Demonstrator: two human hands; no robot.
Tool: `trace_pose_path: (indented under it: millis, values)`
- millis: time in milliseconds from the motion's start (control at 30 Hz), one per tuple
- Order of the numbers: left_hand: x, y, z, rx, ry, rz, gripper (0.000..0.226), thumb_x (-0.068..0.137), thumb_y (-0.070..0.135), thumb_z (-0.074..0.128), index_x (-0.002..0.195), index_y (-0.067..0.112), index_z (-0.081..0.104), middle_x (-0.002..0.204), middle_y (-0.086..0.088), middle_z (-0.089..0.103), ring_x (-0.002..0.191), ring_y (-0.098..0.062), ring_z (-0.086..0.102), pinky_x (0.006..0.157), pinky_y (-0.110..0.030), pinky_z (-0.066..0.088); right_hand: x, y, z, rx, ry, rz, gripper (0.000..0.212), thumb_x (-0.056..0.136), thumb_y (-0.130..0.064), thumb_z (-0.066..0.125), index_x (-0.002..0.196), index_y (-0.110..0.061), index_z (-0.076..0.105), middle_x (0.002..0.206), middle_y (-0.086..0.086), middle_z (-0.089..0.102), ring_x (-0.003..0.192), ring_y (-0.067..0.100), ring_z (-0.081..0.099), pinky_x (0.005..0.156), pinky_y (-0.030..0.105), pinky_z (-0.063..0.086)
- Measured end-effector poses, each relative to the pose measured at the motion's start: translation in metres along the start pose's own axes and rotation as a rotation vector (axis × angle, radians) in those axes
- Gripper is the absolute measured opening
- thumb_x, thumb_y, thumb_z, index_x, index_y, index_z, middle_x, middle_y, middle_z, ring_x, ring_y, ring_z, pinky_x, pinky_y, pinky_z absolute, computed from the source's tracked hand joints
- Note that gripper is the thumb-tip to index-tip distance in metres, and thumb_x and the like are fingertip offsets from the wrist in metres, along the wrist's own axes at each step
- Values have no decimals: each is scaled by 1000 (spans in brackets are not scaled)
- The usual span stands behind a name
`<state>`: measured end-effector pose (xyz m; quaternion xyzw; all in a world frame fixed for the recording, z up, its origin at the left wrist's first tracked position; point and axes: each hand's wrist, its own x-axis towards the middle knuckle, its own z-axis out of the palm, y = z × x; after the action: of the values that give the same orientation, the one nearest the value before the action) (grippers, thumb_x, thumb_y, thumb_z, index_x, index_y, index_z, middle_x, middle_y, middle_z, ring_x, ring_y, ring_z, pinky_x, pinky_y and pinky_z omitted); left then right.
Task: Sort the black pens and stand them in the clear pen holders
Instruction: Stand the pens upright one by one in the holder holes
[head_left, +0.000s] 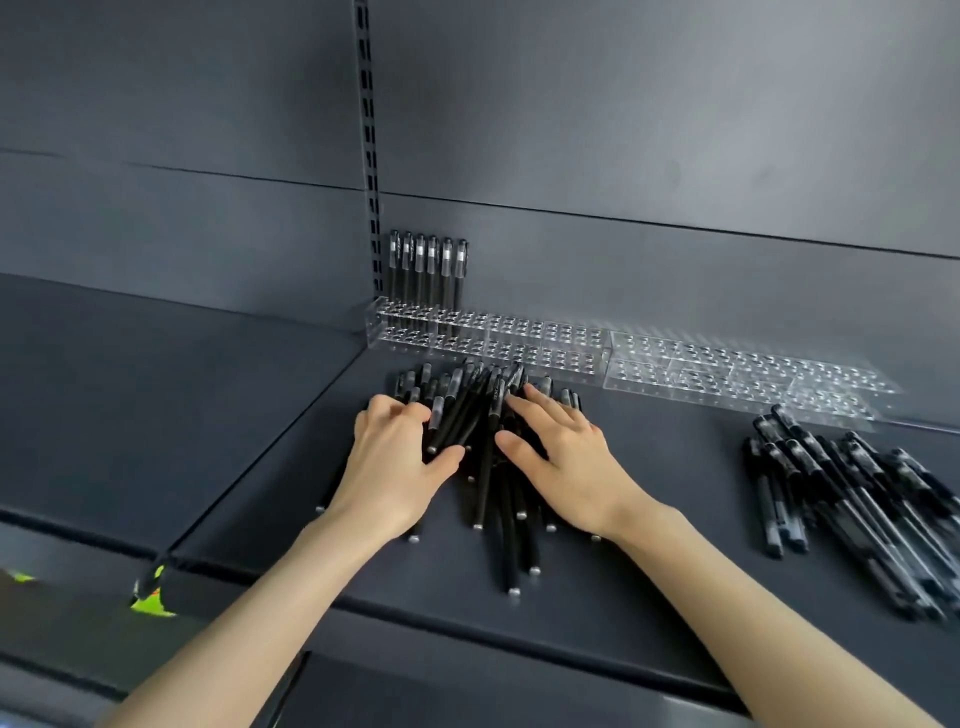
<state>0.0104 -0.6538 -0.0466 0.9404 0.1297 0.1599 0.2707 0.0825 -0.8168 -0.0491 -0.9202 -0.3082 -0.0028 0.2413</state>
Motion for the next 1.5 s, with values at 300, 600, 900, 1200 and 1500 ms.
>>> trace_pose_path:
  millis: [300,600,900,1200,1500]
  values:
    - [8,4,-5,88,49,-22,40,92,41,54,119,12,53,114,-6,52,104,-26,56,82,-31,41,1,-3,2,11,20,13,55,98,-48,33,148,-30,23,159,-4,11,146,22,7,115,40,5]
    - [7,1,-4,90,170,110,31,98,30,47,121,13,60,109,-6,60,89,-29,63,83,-38,48,4,-10,3,-27,23,-131,49,97,-47,37,144,-39,28,157,-14,12,144,11,5,113,36,4]
    - [3,-13,-18,-474,396,-56,21,89,15,63,109,9,69,66,5,65,61,-2,66,56,-2,45,6,-8,5,-59,-1,-75,49,98,-47,35,145,-35,29,158,-9,15,145,12,6,114,37,5]
    - [5,-4,-23,-841,198,135,12,85,1,66,93,9,70,76,-1,72,67,-15,71,64,-23,57,25,-39,-26,909,344,-56,10,91,-23,60,88,-13,57,87,1,68,79,11,66,77,23,51]
    - [55,-15,-39,-754,-44,306,8,87,2,63,92,4,56,81,-6,70,71,-13,71,66,-22,56,74,-57,-31,1260,524,49,17,88,-10,65,83,-11,48,69,5,65,84,32,68,78,33,57]
